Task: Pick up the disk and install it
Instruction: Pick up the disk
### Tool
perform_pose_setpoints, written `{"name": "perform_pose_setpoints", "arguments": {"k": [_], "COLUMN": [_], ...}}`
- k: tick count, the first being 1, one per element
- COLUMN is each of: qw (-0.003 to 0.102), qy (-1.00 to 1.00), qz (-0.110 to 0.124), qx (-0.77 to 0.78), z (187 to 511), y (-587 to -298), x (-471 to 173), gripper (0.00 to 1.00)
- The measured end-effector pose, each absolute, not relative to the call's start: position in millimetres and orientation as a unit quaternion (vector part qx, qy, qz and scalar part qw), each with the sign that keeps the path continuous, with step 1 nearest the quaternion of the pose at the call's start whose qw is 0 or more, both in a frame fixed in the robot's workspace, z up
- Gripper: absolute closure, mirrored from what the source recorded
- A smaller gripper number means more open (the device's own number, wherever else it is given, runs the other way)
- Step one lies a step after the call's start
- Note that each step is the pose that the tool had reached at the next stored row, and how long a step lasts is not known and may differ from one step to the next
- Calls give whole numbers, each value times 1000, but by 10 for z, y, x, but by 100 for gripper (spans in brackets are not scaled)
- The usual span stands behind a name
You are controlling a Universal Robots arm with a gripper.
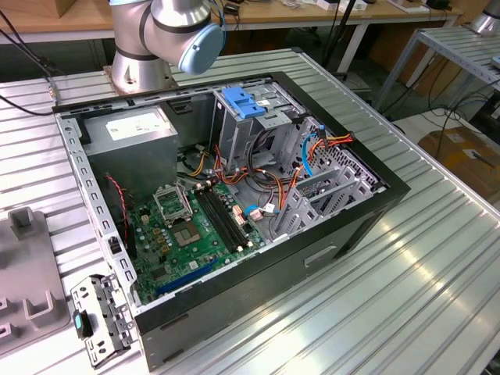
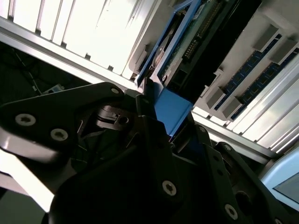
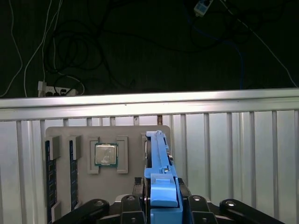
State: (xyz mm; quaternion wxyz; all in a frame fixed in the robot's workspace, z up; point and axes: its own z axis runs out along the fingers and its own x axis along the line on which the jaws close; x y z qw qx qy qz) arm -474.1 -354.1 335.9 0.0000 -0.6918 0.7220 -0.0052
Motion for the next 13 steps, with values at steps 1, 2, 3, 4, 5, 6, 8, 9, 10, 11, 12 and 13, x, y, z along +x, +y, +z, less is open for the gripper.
{"name": "perform_pose_setpoints", "arguments": {"k": [1, 2, 3, 4, 5, 6, 8, 9, 10, 11, 12, 13], "qw": [0, 0, 0, 0, 0, 0, 0, 0, 0, 0, 0, 0], "qy": [722, 722, 722, 722, 722, 722, 722, 722, 722, 722, 722, 722], "qz": [-7, -8, -8, -8, -8, -8, -8, -8, -8, -8, -8, -8], "qx": [-692, -692, -692, -692, -692, -692, -692, -692, -692, -692, -691, -691], "z": [3360, 3361, 3362, 3363, 3363, 3362, 3362, 3362, 3362, 3362, 3364, 3375], "y": [-3542, -3542, -3541, -3541, -3541, -3541, -3541, -3541, -3541, -3541, -3541, -3541], "x": [-4740, -4739, -4739, -4738, -4737, -4737, -4737, -4737, -4737, -4737, -4737, -4736], "gripper": [63, 63, 63, 63, 63, 63, 63, 63, 63, 63, 63, 63]}}
